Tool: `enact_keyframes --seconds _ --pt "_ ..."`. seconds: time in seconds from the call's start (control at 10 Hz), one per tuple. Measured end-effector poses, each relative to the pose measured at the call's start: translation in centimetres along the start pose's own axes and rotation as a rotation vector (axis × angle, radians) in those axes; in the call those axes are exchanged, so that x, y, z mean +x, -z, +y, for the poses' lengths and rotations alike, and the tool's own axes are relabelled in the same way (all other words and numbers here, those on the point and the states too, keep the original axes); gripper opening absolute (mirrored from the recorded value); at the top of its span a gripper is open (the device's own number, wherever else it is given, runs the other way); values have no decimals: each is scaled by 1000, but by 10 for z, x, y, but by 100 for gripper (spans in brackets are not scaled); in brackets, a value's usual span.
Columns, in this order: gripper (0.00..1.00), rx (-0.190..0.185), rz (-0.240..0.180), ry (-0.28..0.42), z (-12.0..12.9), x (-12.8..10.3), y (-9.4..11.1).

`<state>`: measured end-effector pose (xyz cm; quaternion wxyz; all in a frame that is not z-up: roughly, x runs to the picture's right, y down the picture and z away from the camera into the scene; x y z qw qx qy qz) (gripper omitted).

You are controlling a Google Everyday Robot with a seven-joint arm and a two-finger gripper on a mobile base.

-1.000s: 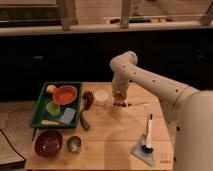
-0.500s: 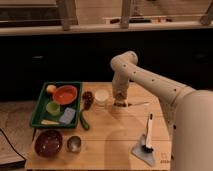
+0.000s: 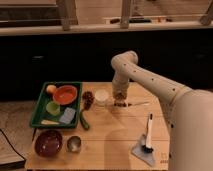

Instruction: Place eraser in paper cup

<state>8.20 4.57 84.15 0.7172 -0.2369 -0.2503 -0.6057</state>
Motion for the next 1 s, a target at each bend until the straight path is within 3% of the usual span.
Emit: enact_keyframes --seconds 1.0 --pt "4 19 55 158 -70 4 25"
